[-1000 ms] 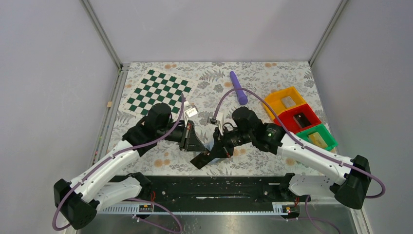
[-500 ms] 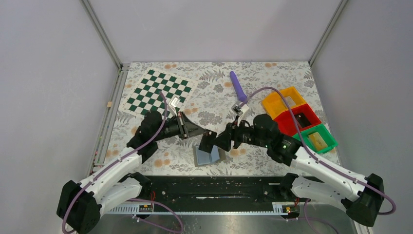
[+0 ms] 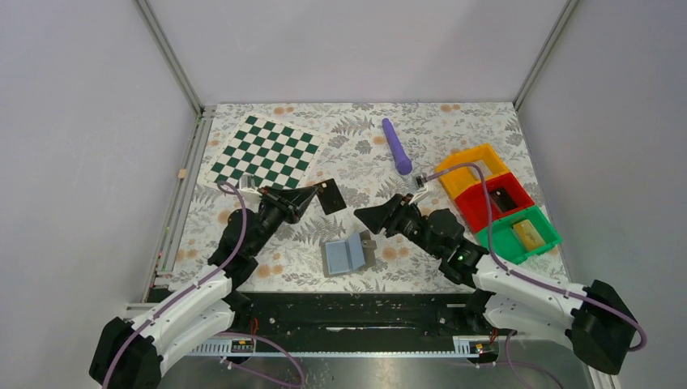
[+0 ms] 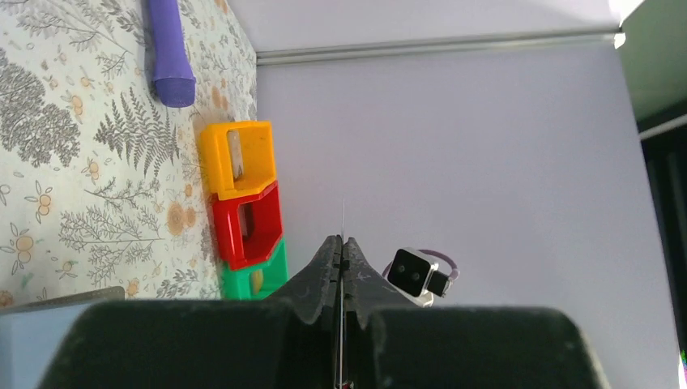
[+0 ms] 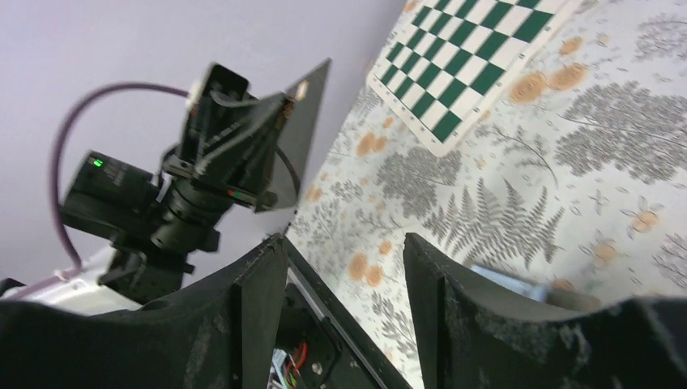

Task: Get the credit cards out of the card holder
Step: Place the credit card in the storage box.

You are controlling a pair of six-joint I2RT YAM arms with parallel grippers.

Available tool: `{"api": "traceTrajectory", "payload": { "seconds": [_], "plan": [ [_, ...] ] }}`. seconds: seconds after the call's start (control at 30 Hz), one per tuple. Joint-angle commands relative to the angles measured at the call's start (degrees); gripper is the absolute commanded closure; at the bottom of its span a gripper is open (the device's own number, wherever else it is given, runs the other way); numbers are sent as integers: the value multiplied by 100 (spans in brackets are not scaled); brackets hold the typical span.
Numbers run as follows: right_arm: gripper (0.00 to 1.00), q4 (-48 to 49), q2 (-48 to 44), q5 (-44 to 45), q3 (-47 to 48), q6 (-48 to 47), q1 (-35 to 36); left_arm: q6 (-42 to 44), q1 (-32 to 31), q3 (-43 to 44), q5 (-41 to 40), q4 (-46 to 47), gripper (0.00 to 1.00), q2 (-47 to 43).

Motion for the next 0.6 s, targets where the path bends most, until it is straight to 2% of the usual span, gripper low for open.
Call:
{"api": "traceTrajectory", "payload": {
  "seconds": [0.0,0.13,0.4,0.57],
  "plan": [
    [39,1986,591,71,-18,236,-23,-953,-128,-265,-915,363,100,-41],
    [41,2913,1287,-127,84,288,-25,-1380,-277,-328,-1299,120,100,-87],
    [45,2850,2022,-177,533,764,-20,-1524,-324,-361,-1383,253,100,81],
    [65,3267,2405,-347,588,960,-18,-1501,-334,-427,-1498,179,100,52]
  ]
}}
